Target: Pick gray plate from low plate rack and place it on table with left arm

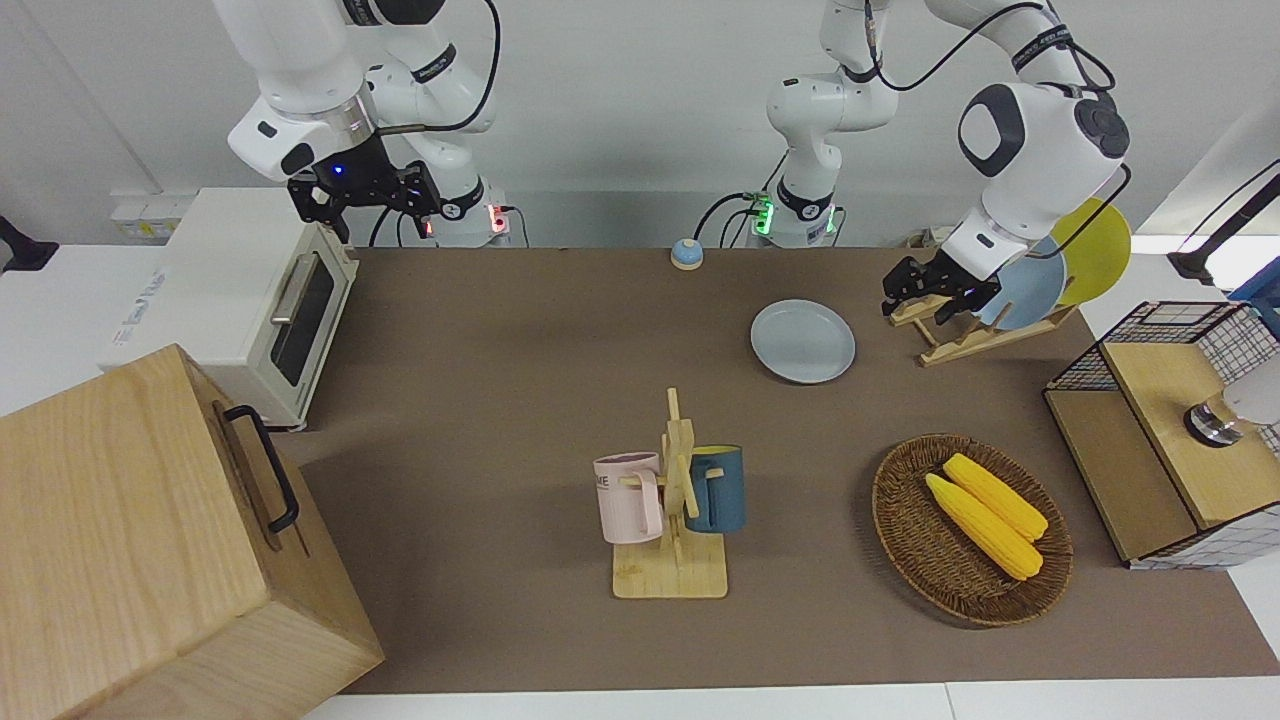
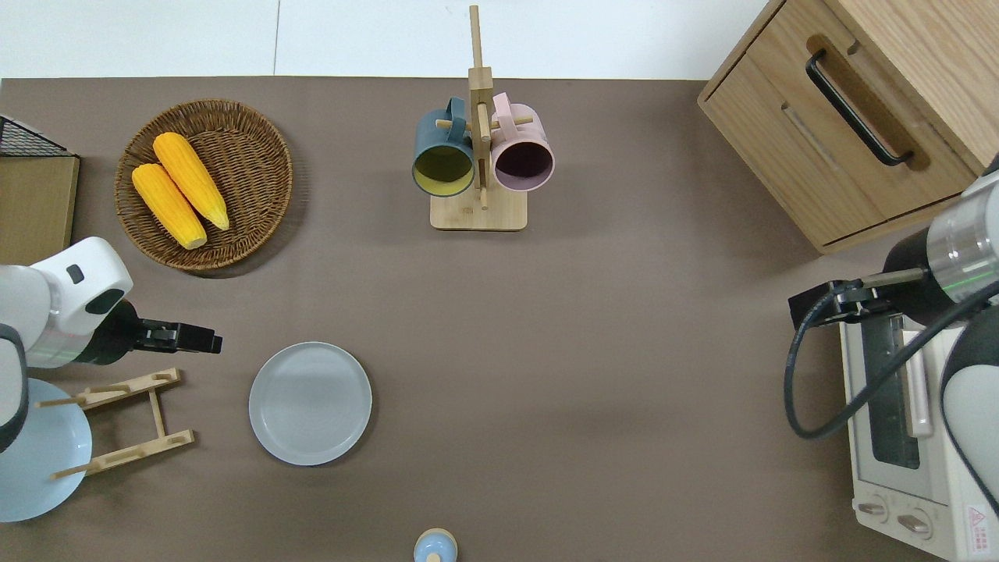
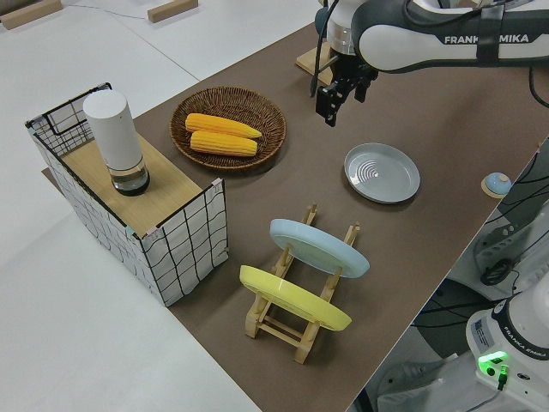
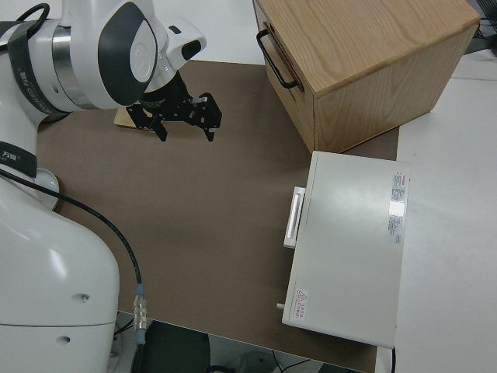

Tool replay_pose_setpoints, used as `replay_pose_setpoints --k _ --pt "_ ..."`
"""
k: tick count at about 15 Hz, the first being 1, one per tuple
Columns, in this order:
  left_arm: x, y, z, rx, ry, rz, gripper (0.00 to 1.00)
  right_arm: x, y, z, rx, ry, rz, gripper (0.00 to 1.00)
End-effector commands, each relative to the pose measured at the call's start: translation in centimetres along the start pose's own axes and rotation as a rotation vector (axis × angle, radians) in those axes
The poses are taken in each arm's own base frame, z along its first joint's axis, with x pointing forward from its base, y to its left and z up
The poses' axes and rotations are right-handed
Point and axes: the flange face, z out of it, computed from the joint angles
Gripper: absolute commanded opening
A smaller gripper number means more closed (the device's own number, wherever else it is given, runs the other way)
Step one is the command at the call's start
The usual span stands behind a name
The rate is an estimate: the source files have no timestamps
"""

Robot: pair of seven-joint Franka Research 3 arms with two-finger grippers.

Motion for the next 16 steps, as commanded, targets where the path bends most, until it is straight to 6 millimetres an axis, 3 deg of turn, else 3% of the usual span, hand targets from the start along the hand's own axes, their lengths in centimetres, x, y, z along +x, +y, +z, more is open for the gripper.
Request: replay_pose_setpoints --k 1,5,7,16 --pt "0.7 2.3 -4.6 0.086 -0.003 -0.030 0.98 -0.2 0.2 -0.3 -0.006 -0.001 0.015 0.983" --pt "0.6 4.2 -10.3 0.101 0.019 -0.023 0.99 -0.2 0.2 -0.3 -0.007 -0.003 0.015 0.983" --pt "0.7 5.2 -11.7 0.176 0.041 0.004 0.99 -0.2 0.2 -0.3 -0.007 -0.003 0.015 0.983" --pt "0.7 6.5 -11.9 0.145 0.041 -0.034 0.99 -0.2 0.2 -0.3 -0.006 -0.001 0.015 0.983"
